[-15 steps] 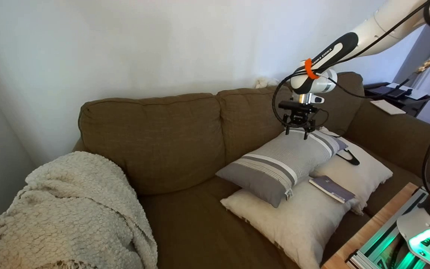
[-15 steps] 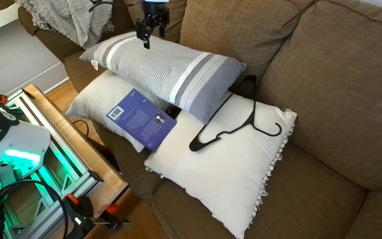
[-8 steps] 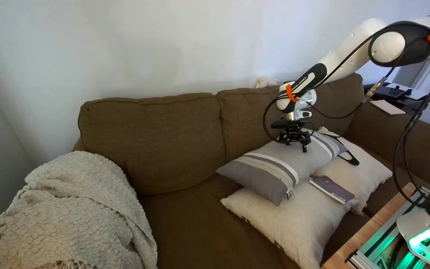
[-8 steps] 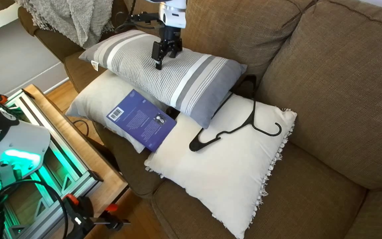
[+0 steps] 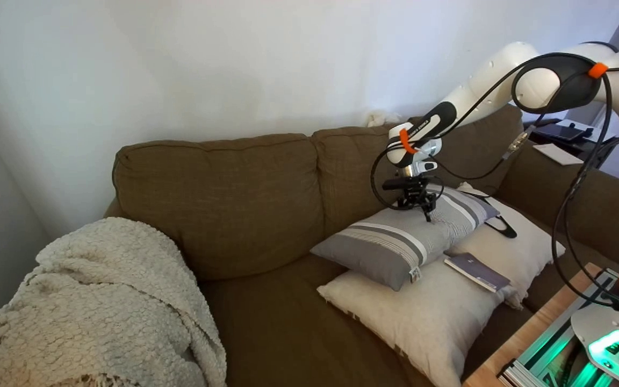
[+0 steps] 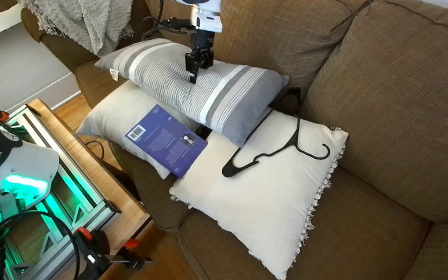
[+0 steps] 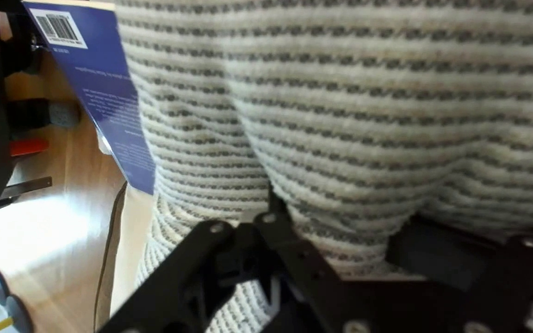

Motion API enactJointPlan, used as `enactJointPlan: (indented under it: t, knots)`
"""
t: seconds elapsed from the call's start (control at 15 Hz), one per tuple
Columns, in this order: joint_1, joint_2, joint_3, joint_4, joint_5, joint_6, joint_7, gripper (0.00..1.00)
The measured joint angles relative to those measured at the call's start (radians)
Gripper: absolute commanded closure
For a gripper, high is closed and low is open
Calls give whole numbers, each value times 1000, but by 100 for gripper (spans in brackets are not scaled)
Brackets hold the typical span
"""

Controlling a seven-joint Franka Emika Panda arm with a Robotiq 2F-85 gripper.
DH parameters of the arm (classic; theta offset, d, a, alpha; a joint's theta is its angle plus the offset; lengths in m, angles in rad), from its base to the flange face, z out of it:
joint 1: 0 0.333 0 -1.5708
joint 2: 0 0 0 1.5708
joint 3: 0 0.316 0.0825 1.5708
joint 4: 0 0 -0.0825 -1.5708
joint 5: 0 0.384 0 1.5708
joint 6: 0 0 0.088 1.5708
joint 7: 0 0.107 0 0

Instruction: Pick up the gray pillow and lay it vertically onto the far left first top cushion on the back rest of the chair

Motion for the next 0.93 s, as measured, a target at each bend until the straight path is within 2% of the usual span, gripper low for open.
enactJointPlan:
  t: [0.2,0.93]
  knots:
    - [14,-55,0,-41,-7,3,-13,99]
    - [40,-193,8,-205,-10,52,-56,100]
